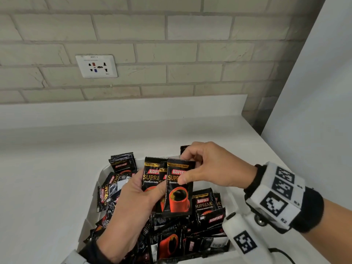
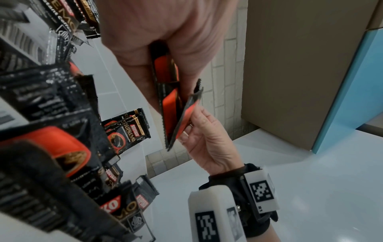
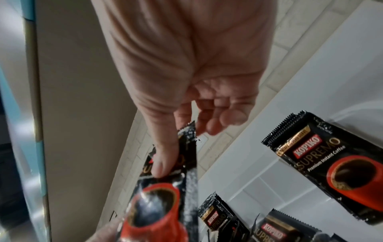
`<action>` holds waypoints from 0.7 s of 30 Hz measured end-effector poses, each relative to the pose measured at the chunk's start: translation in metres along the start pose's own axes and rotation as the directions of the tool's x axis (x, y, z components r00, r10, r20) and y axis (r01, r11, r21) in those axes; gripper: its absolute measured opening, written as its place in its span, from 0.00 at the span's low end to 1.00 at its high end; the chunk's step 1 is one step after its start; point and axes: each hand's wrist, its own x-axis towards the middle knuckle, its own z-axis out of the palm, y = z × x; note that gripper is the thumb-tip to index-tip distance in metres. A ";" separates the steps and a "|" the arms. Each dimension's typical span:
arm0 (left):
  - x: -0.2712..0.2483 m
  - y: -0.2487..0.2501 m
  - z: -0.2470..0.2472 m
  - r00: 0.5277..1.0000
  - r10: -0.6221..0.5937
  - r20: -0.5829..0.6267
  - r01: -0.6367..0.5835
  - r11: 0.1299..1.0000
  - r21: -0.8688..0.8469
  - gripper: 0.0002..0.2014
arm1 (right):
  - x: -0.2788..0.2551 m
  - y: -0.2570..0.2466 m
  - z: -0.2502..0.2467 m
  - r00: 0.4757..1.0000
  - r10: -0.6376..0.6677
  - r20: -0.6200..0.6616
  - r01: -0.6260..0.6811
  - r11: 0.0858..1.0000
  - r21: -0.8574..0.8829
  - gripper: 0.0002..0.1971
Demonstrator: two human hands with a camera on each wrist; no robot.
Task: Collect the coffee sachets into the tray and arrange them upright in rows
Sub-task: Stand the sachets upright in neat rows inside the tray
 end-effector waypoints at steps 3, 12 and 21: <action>-0.001 0.000 0.002 1.000 -0.007 0.010 0.008 1.000 -0.018 0.10 | 0.002 0.000 -0.006 0.998 0.026 0.051 -0.026 1.000 0.013 0.12; 0.001 0.006 -0.012 0.993 -0.009 -0.115 0.008 1.000 -0.009 0.12 | 0.023 0.025 -0.045 0.991 0.130 -0.016 -0.131 0.989 -0.076 0.12; -0.004 0.009 -0.022 0.980 -0.040 -0.193 0.037 0.999 -0.019 0.13 | 0.053 0.063 -0.026 0.976 0.212 -0.040 -0.204 0.847 -0.490 0.14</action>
